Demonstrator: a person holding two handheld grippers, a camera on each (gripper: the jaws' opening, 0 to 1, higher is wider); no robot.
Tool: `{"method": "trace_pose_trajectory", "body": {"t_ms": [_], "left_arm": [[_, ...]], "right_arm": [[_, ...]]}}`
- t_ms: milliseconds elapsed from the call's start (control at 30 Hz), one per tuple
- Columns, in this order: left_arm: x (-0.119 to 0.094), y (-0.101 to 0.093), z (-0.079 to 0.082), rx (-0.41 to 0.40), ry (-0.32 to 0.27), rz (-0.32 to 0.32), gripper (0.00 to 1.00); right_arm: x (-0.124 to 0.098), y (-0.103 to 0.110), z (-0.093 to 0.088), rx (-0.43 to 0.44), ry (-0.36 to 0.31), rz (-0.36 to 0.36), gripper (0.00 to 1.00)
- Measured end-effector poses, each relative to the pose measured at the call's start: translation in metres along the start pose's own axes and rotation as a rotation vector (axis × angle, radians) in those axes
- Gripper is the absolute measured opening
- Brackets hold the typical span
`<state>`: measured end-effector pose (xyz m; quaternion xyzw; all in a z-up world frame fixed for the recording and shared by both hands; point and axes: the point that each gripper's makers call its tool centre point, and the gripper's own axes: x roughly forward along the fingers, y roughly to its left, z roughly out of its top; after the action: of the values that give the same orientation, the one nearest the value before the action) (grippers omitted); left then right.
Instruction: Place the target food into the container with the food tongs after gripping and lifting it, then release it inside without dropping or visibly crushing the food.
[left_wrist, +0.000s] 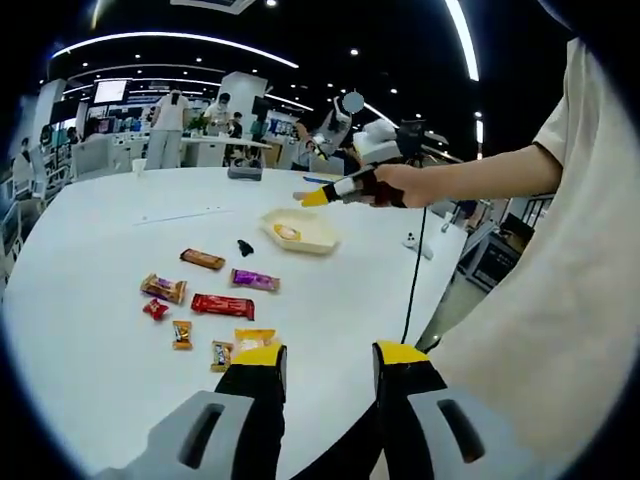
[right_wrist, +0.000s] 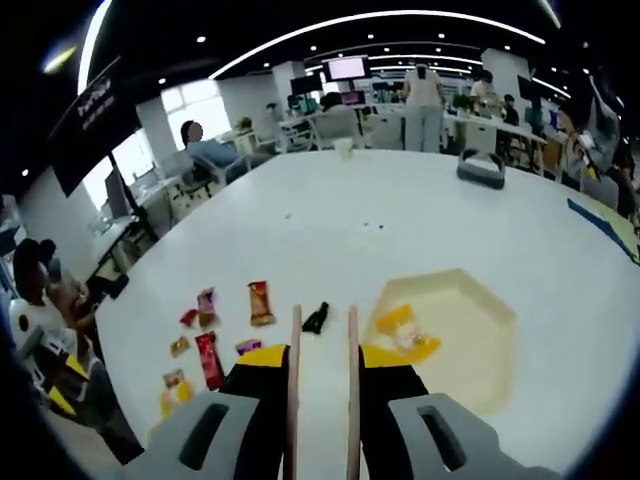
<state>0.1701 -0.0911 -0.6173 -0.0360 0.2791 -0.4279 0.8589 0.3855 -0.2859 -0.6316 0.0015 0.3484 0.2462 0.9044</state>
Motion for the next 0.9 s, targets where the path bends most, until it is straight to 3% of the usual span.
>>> {"method": "trace_pose_trajectory", "body": {"t_ms": [267,500,767,900], "left_arm": [[0.006,-0.019,-0.002,-0.038,-0.006,0.07,0.34],[0.014,-0.034,0.008,-0.054,-0.016,0.123,0.35],[0.013,-0.046,0.008,-0.075,-0.005,0.206,0.35],[0.015,-0.05,0.011,-0.093,-0.027,0.238,0.35]], "right_arm": [[-0.005,0.025,-0.009,-0.075,0.013,0.107,0.25],[-0.011,0.042,-0.02,-0.141,0.035,0.203,0.25],[-0.016,0.077,-0.037,-0.371,0.067,0.361,0.25],[-0.014,0.089,-0.042,-0.476,0.075,0.407,0.25]]}}
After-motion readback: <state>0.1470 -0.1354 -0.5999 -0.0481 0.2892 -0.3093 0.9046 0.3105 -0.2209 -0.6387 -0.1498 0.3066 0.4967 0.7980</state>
